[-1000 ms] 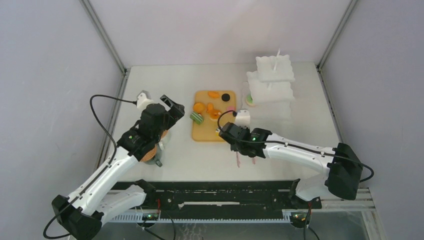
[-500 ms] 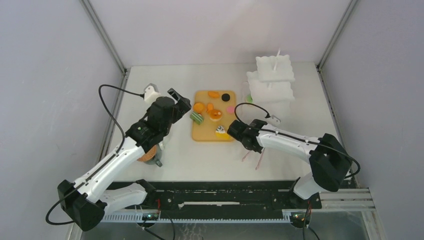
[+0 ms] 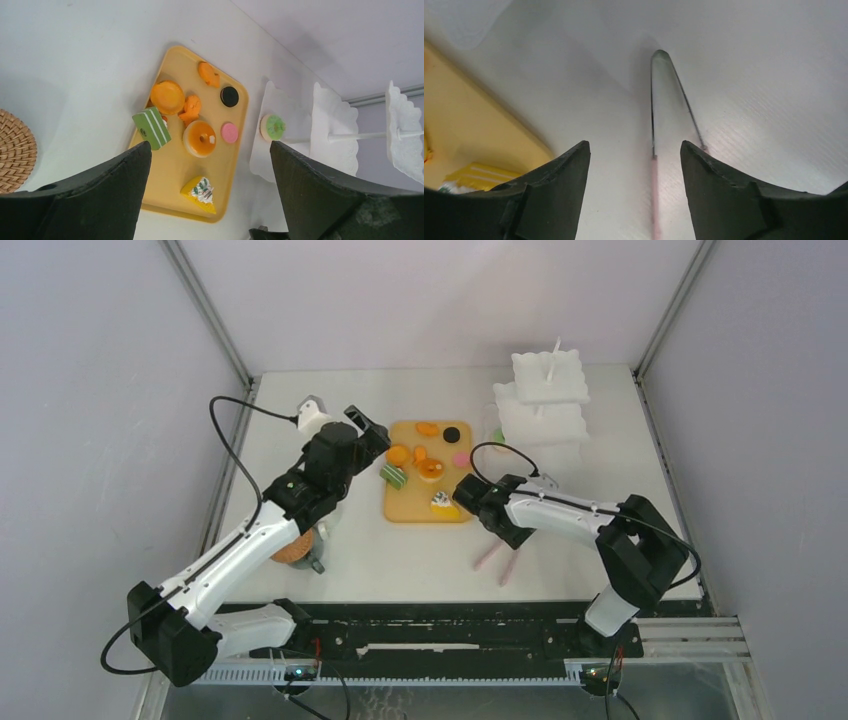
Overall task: Serve the afternoon tea
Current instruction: Place the clamp at the center of the board, then adjust the clamp at the center of the board.
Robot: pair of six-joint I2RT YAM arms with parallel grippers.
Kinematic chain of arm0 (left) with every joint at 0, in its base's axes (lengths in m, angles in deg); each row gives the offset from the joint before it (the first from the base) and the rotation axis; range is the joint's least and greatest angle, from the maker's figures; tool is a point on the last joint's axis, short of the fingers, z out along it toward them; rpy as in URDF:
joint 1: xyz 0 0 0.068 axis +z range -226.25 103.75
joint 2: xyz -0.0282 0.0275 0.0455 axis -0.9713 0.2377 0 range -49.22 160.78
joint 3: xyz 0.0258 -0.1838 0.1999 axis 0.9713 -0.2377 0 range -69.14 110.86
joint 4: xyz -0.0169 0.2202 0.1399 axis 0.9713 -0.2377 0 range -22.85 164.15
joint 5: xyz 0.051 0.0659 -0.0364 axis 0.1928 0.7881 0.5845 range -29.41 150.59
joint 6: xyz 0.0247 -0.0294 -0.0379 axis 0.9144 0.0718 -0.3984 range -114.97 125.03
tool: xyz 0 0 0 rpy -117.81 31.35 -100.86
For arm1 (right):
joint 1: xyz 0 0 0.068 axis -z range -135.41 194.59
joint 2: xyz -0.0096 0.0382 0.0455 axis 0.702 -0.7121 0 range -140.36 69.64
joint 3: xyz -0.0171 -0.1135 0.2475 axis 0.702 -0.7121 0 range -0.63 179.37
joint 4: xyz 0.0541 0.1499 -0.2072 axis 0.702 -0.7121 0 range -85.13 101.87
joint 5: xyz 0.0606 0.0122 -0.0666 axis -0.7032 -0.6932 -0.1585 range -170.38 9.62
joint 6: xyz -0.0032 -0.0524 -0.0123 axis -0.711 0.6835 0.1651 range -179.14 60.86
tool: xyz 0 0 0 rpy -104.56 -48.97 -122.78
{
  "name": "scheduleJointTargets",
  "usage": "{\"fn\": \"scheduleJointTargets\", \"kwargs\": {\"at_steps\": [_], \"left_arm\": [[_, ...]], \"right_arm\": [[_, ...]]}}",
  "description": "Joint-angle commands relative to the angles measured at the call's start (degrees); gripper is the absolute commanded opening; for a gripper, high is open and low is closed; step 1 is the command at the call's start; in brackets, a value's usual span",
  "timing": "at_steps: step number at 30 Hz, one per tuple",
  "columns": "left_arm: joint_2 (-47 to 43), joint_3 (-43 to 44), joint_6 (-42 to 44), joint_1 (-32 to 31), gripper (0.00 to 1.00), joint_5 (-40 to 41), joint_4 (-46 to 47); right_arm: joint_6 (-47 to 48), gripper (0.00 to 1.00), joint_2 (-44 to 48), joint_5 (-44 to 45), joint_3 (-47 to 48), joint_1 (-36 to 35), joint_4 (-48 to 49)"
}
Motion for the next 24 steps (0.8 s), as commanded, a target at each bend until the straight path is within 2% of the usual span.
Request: {"fn": "scheduleJointTargets", "kwargs": {"at_steps": [1,4,6,11,16,24], "left_arm": [[-1.82,1.85,0.71,0.44,0.93,-0.24,3.76],[-2.94,1.71,1.74,0.44,0.93,0.04,4.64],[-3.64,1.42,2.38,0.44,0.93,0.19,5.26],[-4.84,0.64,3.32,0.43,0.92,-0.71,6.87],[-5.86,-0.03,3.33,0.44,0.92,-1.98,7.71],[-8.18,-1.81,3.97,0.44,0.92,-3.13,8.28]], "right_arm": [[10.69,0.75,5.84,5.29,2.96,-0.86,2.28],[22.73,0.74,9.13,10.30,4.93,-2.14,1.68],[29.24,0.70,11.90,12.28,5.30,-2.07,0.80],[44.20,0.62,15.84,10.61,3.11,-0.14,1.39],[44.39,0.52,13.11,5.52,2.21,2.28,-3.54],[40.25,0.47,9.51,-3.62,-1.95,3.71,1.44]]}}
